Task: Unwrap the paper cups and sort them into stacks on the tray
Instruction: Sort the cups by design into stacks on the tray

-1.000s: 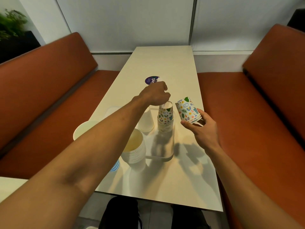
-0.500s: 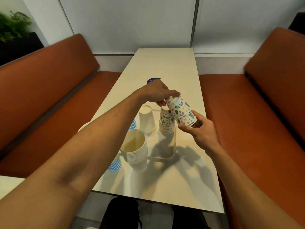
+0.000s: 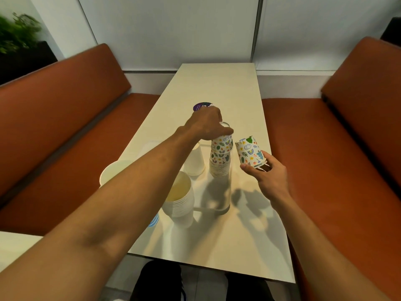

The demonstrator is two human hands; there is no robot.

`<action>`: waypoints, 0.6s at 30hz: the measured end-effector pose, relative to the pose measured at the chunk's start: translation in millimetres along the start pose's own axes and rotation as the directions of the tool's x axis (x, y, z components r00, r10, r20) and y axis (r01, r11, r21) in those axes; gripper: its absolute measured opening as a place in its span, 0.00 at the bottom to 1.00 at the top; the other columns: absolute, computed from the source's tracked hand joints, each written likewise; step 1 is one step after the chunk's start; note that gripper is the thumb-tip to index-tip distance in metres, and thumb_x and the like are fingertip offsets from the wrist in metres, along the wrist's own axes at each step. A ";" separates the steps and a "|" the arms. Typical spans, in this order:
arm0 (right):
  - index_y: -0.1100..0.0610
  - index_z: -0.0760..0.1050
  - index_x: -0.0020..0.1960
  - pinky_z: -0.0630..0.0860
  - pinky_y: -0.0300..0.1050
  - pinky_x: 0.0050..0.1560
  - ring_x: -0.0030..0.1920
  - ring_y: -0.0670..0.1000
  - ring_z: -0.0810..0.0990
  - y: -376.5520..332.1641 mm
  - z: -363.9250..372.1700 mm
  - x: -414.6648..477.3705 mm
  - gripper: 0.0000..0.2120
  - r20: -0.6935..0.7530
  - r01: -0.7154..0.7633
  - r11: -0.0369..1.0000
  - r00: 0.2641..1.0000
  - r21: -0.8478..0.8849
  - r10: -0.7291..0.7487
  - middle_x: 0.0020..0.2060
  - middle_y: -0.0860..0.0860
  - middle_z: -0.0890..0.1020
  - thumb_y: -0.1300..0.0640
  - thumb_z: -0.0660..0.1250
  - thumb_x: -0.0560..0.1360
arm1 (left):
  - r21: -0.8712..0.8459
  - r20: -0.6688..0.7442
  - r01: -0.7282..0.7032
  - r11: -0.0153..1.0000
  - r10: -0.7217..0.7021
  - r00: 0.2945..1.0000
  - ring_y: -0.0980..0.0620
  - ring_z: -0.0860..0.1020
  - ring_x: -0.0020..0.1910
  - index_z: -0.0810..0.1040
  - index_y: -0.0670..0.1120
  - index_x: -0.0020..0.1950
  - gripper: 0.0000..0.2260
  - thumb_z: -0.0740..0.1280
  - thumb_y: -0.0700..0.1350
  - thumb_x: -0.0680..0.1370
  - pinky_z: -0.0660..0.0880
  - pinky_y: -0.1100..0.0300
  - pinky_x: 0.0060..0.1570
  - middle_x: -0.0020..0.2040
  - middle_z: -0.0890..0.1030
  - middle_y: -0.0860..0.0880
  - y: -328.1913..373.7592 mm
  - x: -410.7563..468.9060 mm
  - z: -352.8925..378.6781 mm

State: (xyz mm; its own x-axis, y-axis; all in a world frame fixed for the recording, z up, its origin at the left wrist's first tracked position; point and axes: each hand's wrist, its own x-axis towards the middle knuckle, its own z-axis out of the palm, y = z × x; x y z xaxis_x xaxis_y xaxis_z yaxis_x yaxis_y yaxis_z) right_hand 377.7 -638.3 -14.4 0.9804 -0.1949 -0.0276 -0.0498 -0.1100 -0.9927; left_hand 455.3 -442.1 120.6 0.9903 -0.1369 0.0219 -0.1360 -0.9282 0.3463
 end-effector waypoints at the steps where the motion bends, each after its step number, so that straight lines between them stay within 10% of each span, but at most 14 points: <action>1: 0.54 0.75 0.73 0.84 0.48 0.51 0.54 0.50 0.85 0.0 0.5 0.2 0.38 0.001 0.005 1.000 1.000 -0.001 -0.005 0.58 0.51 0.84 0.54 0.84 0.66 | 0.040 0.037 -0.006 0.999 0.004 0.999 0.47 0.80 0.50 0.81 0.44 0.61 0.24 0.74 0.60 0.75 0.75 0.56 0.44 0.55 0.83 0.46 1.6 -0.3 3.8; 12: 0.54 0.77 0.70 0.84 0.48 0.52 0.55 0.50 0.86 -3.3 3.2 -1.4 0.35 0.046 0.014 1.000 0.999 0.025 -0.015 0.56 0.49 0.85 0.52 0.84 0.66 | 0.146 0.176 -0.010 0.989 -0.016 0.984 0.43 0.77 0.65 0.75 0.42 0.72 0.23 0.67 0.54 0.82 0.75 0.52 0.60 0.69 0.78 0.44 3.1 1.2 6.6; 18: 0.52 0.80 0.65 0.83 0.54 0.59 0.55 0.48 0.86 -18.5 10.8 -2.7 0.27 0.102 0.075 0.996 0.992 0.056 -0.080 0.54 0.47 0.87 0.51 0.82 0.69 | -0.250 0.226 0.023 0.968 0.036 0.974 0.47 0.81 0.57 0.80 0.45 0.68 0.28 0.64 0.65 0.80 0.80 0.56 0.53 0.62 0.81 0.48 20.4 -8.3 -11.9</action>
State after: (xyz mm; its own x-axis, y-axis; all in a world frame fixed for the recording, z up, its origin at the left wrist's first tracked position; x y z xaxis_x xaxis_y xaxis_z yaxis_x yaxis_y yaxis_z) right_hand 378.0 -625.2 2.7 0.9955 -0.0854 0.0402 0.0343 -0.0698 -0.9970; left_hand 444.6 -455.8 138.6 0.9532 -0.2445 -0.1781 -0.1025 -0.8150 0.5703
